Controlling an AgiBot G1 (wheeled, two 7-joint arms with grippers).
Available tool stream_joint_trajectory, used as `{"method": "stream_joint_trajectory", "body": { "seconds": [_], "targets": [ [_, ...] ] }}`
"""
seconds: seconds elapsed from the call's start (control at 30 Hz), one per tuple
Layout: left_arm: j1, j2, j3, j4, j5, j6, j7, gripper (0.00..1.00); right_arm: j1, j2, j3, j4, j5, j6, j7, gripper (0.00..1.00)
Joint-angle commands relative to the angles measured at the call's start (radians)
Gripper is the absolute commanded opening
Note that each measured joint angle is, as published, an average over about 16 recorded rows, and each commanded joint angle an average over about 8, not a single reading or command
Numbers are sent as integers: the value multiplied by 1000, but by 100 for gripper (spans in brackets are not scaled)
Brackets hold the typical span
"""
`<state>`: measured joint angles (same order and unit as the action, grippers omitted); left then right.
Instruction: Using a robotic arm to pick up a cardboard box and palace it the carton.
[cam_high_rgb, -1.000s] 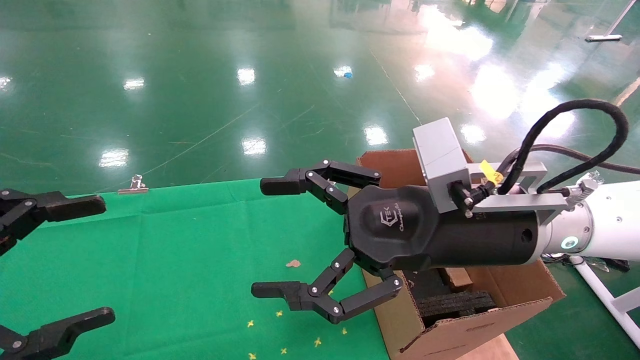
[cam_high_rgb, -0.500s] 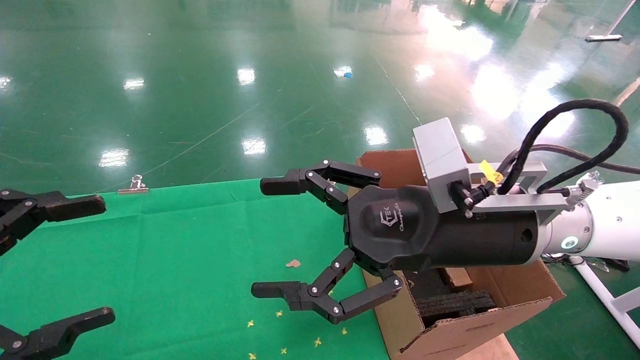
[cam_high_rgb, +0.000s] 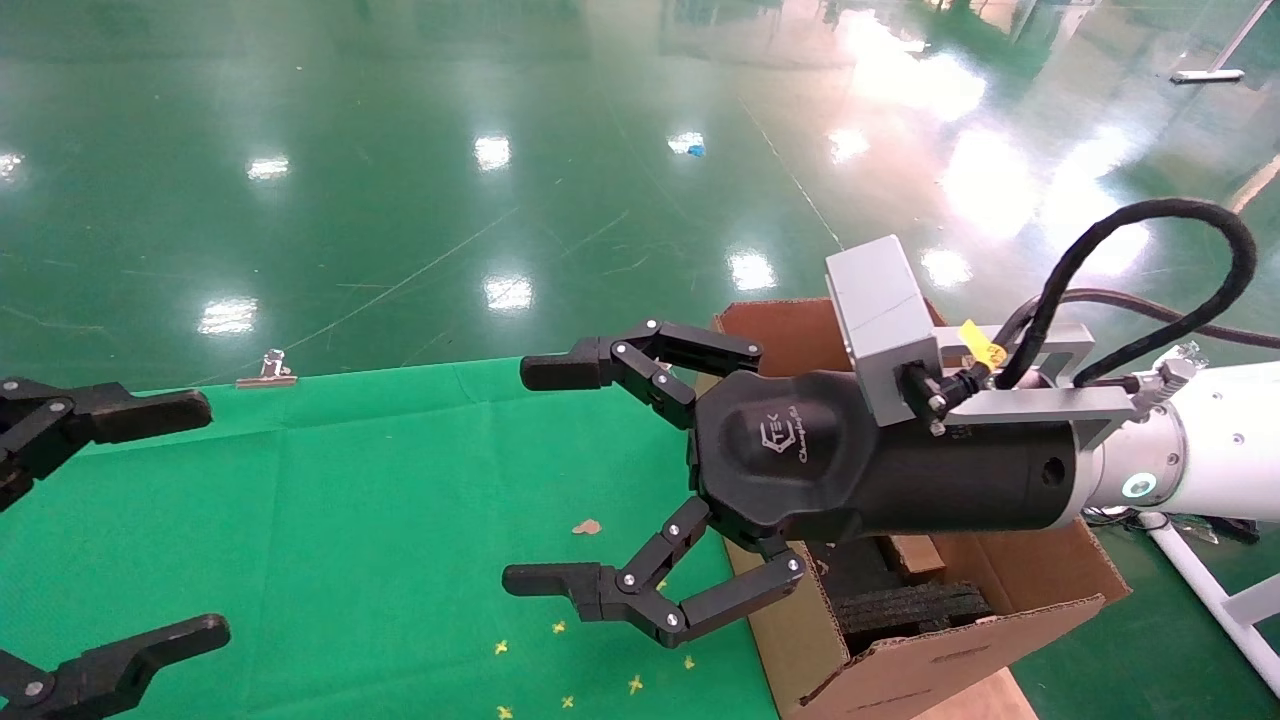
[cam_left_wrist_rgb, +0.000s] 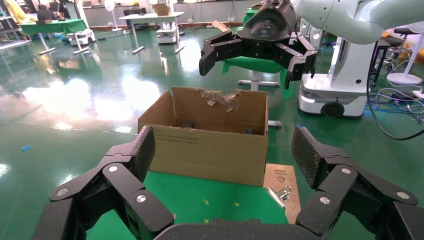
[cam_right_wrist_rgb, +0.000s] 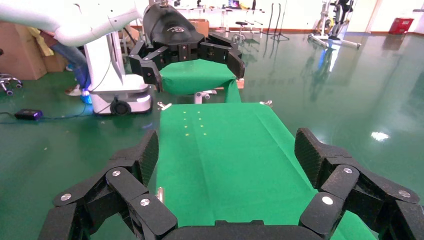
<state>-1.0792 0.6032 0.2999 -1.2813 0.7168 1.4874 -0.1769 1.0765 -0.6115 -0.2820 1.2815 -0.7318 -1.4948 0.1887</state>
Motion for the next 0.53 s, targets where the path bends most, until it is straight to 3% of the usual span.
{"method": "stream_joint_trajectory", "body": {
  "seconds": [0.03,0.53],
  "targets": [
    [0,0,0,0,0,0,0,100,0,0,0,0,0,0,0,100],
    [0,0,0,0,0,0,0,100,0,0,0,0,0,0,0,100]
  ]
}}
